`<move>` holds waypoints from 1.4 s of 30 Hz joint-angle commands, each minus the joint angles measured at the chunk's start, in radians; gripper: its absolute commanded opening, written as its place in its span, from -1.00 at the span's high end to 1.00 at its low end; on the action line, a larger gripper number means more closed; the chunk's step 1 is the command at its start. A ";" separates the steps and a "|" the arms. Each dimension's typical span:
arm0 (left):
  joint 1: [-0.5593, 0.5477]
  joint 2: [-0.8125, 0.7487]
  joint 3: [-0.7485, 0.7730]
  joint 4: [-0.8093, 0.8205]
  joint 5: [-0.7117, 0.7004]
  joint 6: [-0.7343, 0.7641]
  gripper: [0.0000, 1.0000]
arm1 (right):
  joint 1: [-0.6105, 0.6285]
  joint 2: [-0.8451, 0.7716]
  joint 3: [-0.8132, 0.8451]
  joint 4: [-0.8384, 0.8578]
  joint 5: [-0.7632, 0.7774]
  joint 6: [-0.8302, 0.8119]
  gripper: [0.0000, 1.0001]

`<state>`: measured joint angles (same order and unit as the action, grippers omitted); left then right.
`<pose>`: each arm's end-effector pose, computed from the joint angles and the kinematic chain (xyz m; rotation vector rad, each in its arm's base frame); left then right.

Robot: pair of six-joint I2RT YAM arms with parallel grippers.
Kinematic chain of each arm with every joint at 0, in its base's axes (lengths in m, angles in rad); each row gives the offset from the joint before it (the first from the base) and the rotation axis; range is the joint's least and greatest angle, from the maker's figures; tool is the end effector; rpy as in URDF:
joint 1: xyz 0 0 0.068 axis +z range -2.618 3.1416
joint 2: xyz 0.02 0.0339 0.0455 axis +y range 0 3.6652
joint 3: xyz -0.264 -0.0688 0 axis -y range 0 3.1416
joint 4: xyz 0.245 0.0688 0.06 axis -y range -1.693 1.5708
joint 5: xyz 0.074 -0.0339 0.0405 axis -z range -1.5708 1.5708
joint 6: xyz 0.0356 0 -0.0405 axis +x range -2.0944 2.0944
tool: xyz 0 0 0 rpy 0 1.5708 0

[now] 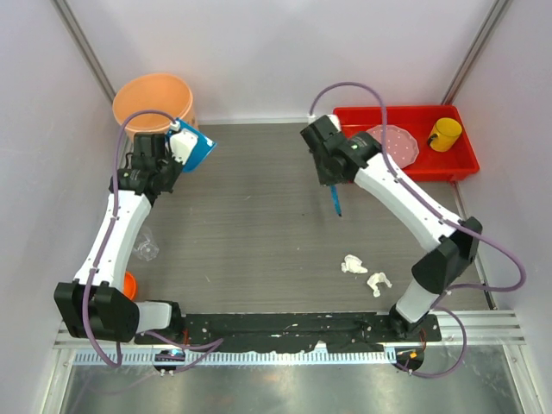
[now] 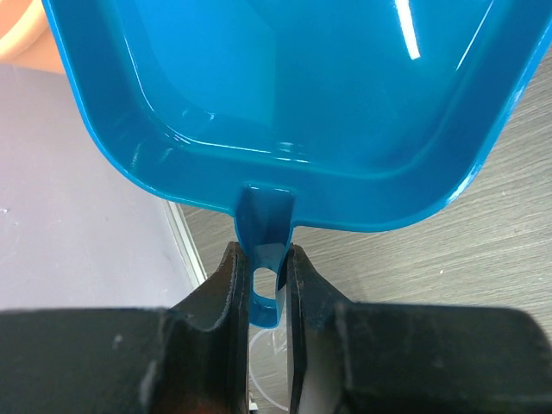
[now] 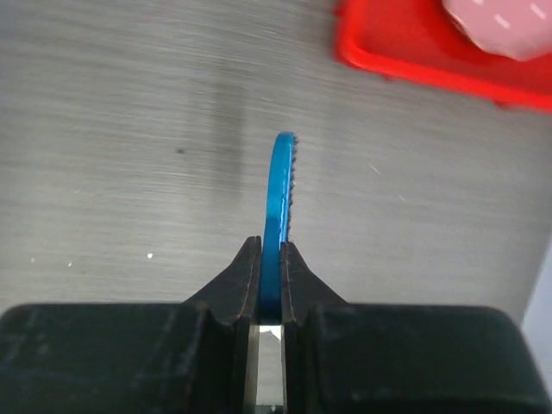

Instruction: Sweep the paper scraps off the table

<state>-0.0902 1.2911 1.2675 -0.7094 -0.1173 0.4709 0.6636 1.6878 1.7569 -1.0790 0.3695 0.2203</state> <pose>0.2740 -0.0206 0.3483 0.5839 2.2455 0.3291 0.2822 0.2043 0.3617 -0.4151 2.4496 -0.1135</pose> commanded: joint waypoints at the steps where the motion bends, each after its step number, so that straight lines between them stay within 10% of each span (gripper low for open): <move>1: 0.000 -0.027 0.007 0.019 0.010 -0.006 1.00 | -0.004 -0.152 0.026 -0.399 0.341 0.414 0.98; 6: 0.001 -0.007 -0.003 0.037 0.018 -0.006 1.00 | -0.108 -0.396 -0.292 -0.430 0.087 0.571 0.98; 11: 0.001 0.010 -0.005 0.031 0.025 0.014 1.00 | -0.225 -0.522 -0.393 -0.432 0.155 0.616 0.99; 17: 0.001 0.027 -0.014 0.036 0.015 0.023 1.00 | -0.392 -0.493 -0.502 -0.434 0.025 0.432 0.98; 32: 0.000 0.033 0.032 0.007 0.028 0.008 1.00 | -0.312 -0.435 -0.640 -0.397 -0.065 0.502 0.98; 42: -0.008 0.022 0.059 -0.039 0.054 0.002 1.00 | -0.067 -0.306 -0.512 0.065 -0.133 0.715 0.98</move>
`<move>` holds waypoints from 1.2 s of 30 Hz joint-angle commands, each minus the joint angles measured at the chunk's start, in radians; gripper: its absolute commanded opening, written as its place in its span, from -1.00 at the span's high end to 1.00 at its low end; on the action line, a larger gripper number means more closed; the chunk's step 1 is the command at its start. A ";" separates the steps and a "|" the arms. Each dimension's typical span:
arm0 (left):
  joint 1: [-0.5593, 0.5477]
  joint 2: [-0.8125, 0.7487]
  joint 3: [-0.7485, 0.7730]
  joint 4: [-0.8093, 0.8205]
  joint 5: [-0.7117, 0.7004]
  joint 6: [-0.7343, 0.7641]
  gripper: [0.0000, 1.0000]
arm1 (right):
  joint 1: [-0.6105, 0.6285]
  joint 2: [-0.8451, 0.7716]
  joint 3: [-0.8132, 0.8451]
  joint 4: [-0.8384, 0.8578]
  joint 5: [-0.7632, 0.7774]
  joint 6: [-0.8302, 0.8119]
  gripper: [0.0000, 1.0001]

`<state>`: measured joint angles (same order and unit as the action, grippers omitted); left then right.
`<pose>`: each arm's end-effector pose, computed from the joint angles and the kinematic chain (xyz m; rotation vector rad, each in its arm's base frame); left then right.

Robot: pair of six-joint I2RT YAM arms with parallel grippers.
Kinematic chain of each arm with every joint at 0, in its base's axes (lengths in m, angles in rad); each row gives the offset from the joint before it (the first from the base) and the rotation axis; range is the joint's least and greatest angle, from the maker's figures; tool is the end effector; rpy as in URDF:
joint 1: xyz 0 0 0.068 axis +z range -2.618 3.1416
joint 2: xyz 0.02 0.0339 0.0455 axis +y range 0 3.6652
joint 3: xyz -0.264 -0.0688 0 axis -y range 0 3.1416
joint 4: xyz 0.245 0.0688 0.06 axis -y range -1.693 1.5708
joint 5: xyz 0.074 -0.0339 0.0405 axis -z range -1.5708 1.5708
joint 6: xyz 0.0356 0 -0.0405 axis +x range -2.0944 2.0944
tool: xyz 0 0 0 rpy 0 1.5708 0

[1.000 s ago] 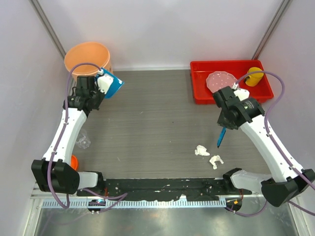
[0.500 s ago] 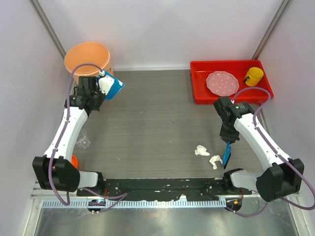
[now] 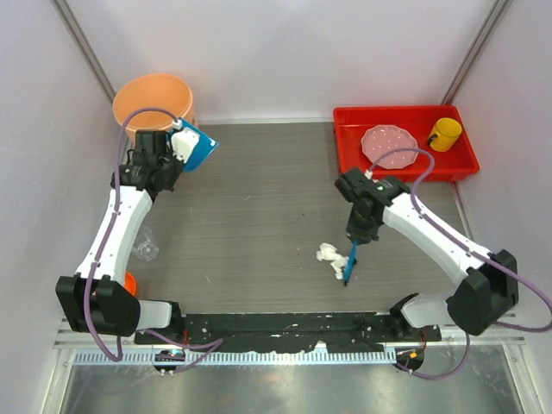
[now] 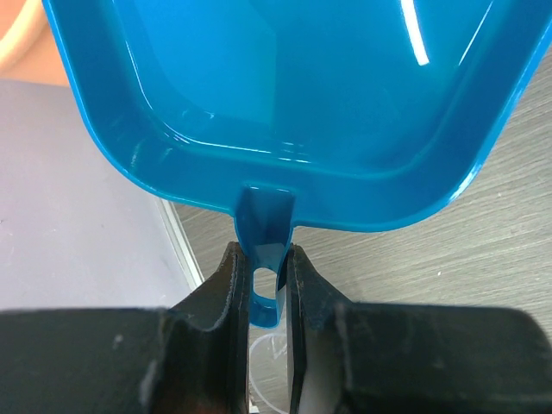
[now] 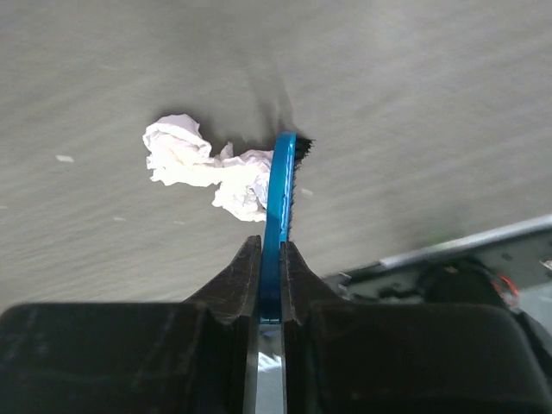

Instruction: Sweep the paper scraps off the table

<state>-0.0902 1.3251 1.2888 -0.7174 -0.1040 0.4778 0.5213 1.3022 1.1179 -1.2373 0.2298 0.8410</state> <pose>0.2818 -0.0218 0.3458 0.6051 2.2611 0.3146 0.1930 0.1015 0.2747 0.4828 2.8385 -0.1226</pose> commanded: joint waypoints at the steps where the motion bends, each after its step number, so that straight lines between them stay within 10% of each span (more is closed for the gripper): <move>1: -0.014 -0.015 0.038 -0.043 0.050 0.004 1.00 | 0.103 0.124 0.149 0.254 0.003 0.095 0.98; 16: -0.232 -0.056 -0.222 -0.266 0.187 0.182 1.00 | 0.189 0.249 0.433 0.271 0.104 -0.230 0.98; 36: -0.445 0.336 -0.283 -0.099 -0.117 0.180 1.00 | 0.237 0.104 -0.026 0.757 0.152 -0.278 0.98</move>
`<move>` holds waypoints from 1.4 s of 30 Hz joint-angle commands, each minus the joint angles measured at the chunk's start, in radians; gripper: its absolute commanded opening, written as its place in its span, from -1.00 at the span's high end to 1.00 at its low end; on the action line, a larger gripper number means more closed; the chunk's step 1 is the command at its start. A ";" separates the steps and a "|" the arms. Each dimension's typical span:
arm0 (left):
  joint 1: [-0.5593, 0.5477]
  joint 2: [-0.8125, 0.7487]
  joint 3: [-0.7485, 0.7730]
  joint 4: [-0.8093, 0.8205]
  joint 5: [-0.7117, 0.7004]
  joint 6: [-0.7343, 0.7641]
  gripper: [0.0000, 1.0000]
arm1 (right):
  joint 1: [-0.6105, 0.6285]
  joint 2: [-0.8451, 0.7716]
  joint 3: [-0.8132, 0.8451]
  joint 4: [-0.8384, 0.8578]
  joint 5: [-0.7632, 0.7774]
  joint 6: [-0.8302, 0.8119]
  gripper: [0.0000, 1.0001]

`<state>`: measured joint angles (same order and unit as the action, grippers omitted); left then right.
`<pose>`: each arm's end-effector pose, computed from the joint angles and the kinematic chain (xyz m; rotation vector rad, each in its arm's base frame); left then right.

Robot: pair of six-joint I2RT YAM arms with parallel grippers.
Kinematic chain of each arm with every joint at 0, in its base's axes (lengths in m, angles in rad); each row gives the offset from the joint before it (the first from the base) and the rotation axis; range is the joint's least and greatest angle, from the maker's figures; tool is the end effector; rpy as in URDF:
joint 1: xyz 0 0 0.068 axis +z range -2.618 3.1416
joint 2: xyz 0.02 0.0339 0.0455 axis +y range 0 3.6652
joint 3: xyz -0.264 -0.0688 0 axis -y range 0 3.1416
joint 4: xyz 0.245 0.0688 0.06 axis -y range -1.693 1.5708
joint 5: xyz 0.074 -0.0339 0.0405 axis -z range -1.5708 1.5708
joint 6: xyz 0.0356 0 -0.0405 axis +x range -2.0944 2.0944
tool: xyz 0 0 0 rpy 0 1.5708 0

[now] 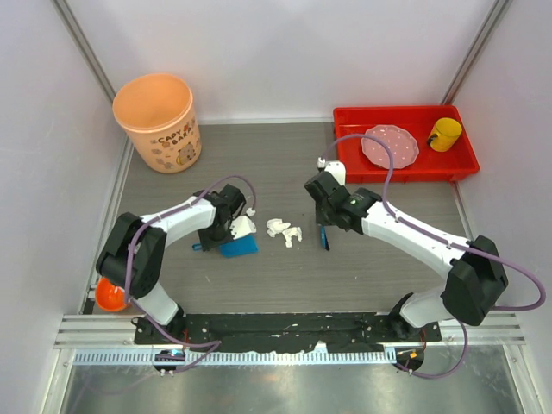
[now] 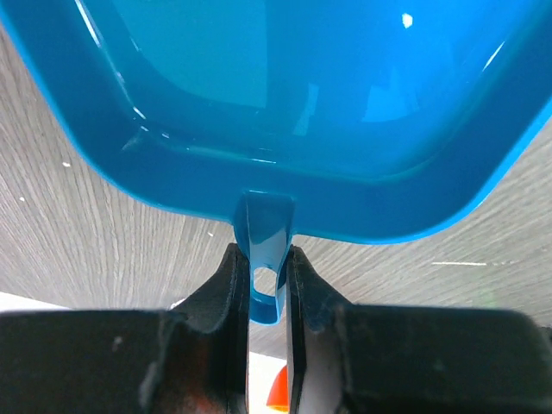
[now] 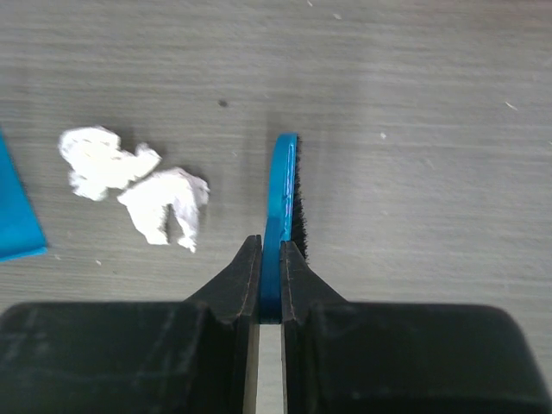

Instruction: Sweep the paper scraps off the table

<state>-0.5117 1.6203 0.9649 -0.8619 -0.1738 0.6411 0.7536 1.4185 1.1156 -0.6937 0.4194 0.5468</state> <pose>0.2382 -0.1267 0.1665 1.6767 2.5926 0.2738 0.2211 0.1876 0.2692 -0.0993 2.4429 0.0228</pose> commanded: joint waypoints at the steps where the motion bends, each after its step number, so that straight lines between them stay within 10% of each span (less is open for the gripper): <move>1: -0.027 0.046 0.044 0.047 -0.038 0.019 1.00 | 0.004 0.002 -0.026 0.235 -0.051 0.019 0.98; 19: -0.028 0.085 0.083 0.135 0.082 -0.073 1.00 | 0.199 0.212 0.199 0.505 -0.252 0.038 0.98; 42: 0.274 -0.192 0.354 0.310 0.183 -0.418 1.00 | 0.194 -0.182 0.147 0.272 0.271 -0.122 0.98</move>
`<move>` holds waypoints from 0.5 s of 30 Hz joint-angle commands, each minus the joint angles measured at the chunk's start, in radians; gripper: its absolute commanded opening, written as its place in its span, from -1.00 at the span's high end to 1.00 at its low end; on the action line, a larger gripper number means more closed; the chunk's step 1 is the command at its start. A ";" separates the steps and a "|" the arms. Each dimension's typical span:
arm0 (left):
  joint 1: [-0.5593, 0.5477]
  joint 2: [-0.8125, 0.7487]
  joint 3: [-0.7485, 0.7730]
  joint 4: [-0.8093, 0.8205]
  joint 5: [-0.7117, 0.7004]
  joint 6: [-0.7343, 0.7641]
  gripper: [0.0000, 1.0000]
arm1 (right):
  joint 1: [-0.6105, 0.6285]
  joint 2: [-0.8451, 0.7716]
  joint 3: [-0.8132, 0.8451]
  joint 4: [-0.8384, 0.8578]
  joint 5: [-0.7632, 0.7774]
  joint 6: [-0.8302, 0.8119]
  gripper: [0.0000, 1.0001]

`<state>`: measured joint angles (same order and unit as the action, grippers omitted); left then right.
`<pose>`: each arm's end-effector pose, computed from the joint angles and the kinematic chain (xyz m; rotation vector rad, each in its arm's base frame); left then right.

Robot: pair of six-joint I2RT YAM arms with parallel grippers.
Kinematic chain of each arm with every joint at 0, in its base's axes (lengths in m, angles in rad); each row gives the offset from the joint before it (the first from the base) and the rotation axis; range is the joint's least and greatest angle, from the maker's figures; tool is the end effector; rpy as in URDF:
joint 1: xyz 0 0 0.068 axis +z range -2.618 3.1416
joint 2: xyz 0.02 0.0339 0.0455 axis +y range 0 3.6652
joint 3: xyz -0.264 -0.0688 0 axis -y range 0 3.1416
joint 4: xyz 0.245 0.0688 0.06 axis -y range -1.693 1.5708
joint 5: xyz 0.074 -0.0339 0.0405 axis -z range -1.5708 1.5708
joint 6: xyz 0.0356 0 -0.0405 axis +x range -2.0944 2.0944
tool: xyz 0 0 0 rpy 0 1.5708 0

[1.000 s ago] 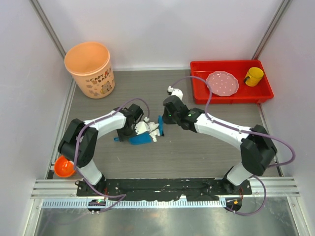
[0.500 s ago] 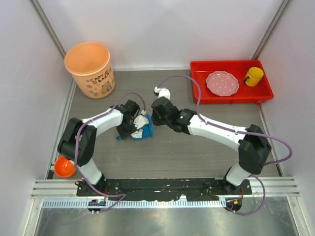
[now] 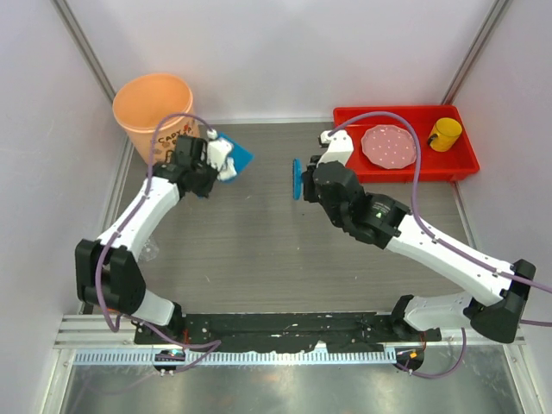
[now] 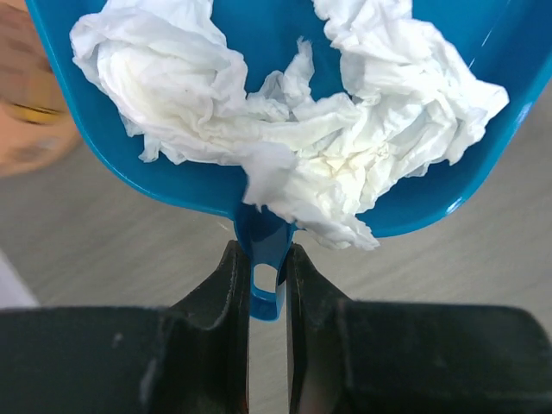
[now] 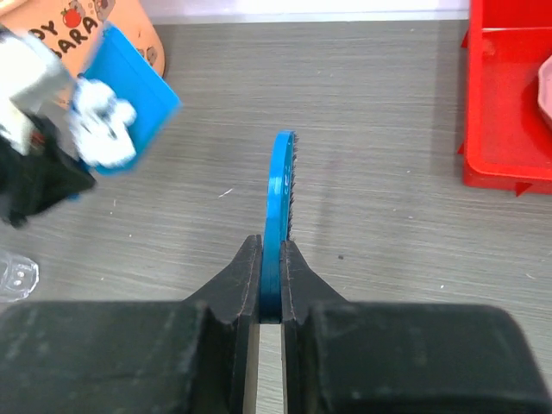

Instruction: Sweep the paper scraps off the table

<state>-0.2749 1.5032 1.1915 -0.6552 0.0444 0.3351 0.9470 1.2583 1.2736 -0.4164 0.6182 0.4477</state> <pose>0.3037 -0.0873 0.2687 0.7784 2.4142 -0.0325 0.1790 0.2134 0.3882 -0.0788 1.9071 0.3369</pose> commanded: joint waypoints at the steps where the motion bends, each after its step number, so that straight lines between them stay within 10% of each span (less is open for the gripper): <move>1: 0.046 -0.075 0.191 0.100 -0.069 -0.114 1.00 | 0.001 -0.025 -0.016 -0.010 0.072 -0.024 0.98; 15: 0.270 0.245 0.747 -0.069 -0.377 -0.114 1.00 | 0.003 -0.079 -0.074 -0.024 0.040 -0.037 0.98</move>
<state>-0.0402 1.7004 1.8572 -0.6804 -0.1925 0.2188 0.9470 1.2316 1.2121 -0.4511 0.6418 0.4164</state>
